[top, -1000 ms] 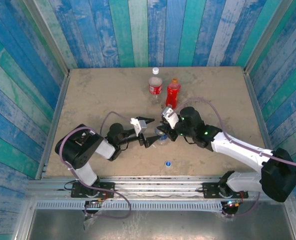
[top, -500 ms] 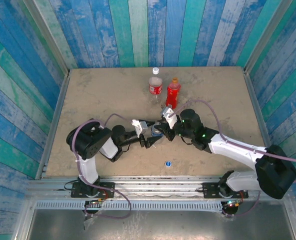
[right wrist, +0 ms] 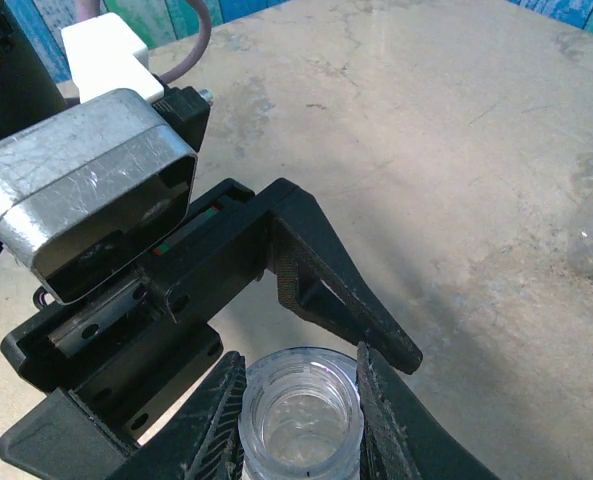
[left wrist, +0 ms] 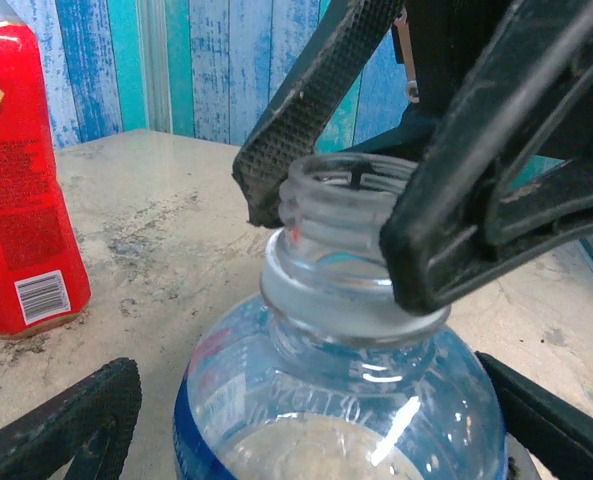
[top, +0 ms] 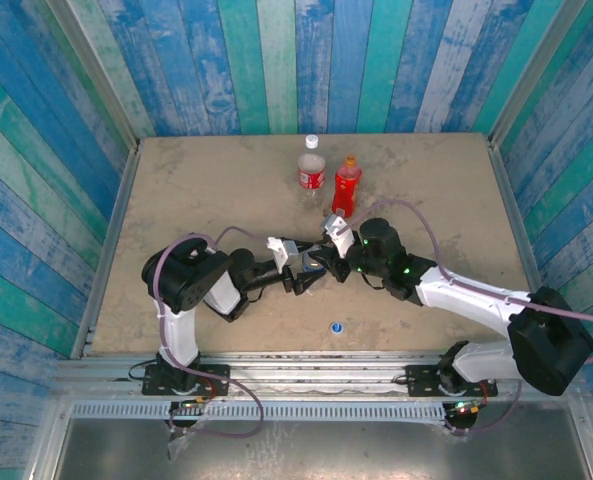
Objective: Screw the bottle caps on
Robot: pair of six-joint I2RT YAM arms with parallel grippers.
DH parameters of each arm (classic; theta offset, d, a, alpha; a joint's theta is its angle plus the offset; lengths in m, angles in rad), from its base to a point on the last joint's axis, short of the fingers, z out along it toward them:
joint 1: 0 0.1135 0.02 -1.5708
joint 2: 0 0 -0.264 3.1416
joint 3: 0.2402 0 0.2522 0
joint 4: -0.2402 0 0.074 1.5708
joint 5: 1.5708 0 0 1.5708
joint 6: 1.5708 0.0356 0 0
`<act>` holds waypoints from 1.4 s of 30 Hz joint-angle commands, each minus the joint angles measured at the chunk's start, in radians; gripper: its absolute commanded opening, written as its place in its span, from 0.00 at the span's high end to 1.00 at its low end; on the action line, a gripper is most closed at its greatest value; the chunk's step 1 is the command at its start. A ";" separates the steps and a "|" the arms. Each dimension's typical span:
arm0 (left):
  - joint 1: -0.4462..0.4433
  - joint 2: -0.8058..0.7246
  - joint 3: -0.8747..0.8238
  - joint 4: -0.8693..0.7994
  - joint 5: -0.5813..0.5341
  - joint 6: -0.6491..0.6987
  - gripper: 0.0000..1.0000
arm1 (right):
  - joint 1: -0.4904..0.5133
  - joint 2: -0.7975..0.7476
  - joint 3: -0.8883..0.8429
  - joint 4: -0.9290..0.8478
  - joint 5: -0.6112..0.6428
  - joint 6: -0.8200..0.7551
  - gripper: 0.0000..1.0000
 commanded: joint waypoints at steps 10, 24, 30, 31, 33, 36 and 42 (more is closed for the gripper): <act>-0.011 0.025 0.015 0.097 0.019 0.020 0.36 | 0.006 -0.028 0.005 -0.032 0.001 0.007 0.52; -0.011 0.010 -0.002 0.093 0.013 0.032 0.40 | 0.106 -0.369 -0.026 -0.475 0.304 0.155 0.17; -0.011 -0.008 -0.003 0.081 0.014 0.029 0.40 | 0.307 -0.394 -0.073 -0.663 0.507 0.399 0.20; -0.011 -0.014 -0.005 0.073 0.016 0.032 0.39 | 0.345 -0.387 -0.085 -0.670 0.530 0.423 0.21; -0.011 -0.027 -0.005 0.049 0.014 0.039 0.39 | 0.399 -0.367 -0.121 -0.665 0.540 0.471 0.25; -0.011 -0.042 -0.009 0.031 0.009 0.048 0.39 | 0.456 -0.331 -0.171 -0.604 0.524 0.497 0.34; -0.011 -0.070 -0.015 -0.004 0.005 0.065 0.38 | 0.492 -0.206 -0.200 -0.515 0.505 0.473 0.43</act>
